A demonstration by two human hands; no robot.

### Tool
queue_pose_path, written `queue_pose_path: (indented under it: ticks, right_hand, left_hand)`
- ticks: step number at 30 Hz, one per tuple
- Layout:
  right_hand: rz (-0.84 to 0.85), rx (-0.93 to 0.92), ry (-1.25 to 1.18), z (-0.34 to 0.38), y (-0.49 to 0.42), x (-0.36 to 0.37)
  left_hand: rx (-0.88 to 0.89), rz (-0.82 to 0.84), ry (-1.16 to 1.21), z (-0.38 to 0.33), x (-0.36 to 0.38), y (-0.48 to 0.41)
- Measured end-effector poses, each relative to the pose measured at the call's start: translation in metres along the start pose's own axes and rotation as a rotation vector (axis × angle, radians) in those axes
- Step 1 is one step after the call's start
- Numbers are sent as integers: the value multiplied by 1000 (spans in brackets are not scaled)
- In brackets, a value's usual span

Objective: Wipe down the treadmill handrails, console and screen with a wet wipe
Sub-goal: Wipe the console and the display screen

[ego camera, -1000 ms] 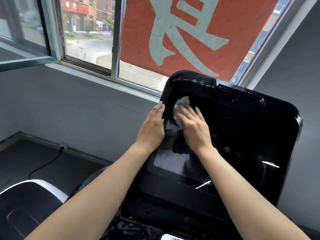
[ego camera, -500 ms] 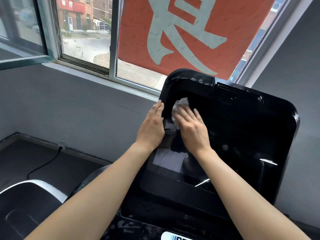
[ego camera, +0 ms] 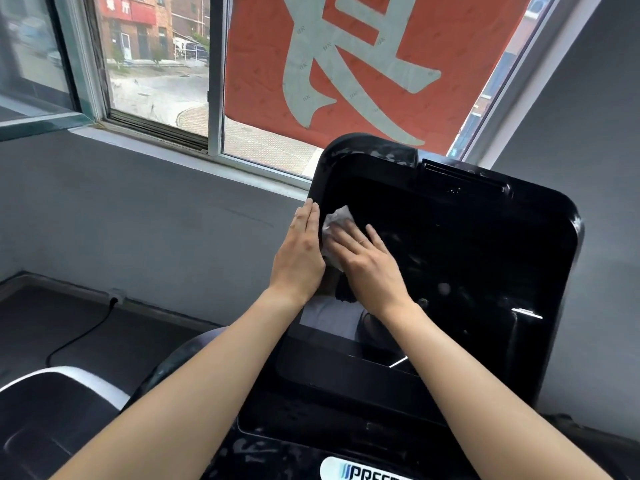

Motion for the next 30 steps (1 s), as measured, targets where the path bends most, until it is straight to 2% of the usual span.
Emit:
queue_pose_path:
  ticks: [5,7,9,13,17,20,24,26,28,30]
  right_hand:
    - [-296,375,-14,-42,19,-35]
    - [-349,446,-30,-39,21,-33]
    - [-339,424,-55,-29,17,-23]
    - [-110,147,-43,3,14,9]
    - [-3,34,11,3,20,8]
    - [-68,122,54,-20,25,-13]
    - [-303,472,37,-57,43,-43]
    - [-353,561,10,-58,44,-43]
    - [-345,551,-37,-49,38,-36]
    - [-247,424,-56,-35,34,-24]
  left_hand:
    - [-5,11,-22,-4,0,7]
    - [-5,14,-31,-4,1,10]
    - [-4,18,-41,-5,3,11]
    - [-18,18,-46,-9,5,16]
    - [1,3,-66,-17,6,22]
    - [43,4,-138,-19,9,27]
    - [49,24,-172,-22,11,31]
    - [46,21,-190,-25,10,32]
    - [62,6,-216,-30,11,32]
    - [98,-8,-247,-37,13,33]
Point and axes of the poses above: each hand's wrist, its own y-axis away from the middle knuckle, its own x-axis out of the palm, z = x × y, the point moved 7 cm from there along -y, towards the middle knuckle, and after that the axes turned 15 degrees about -y, right-handed, at the moved point
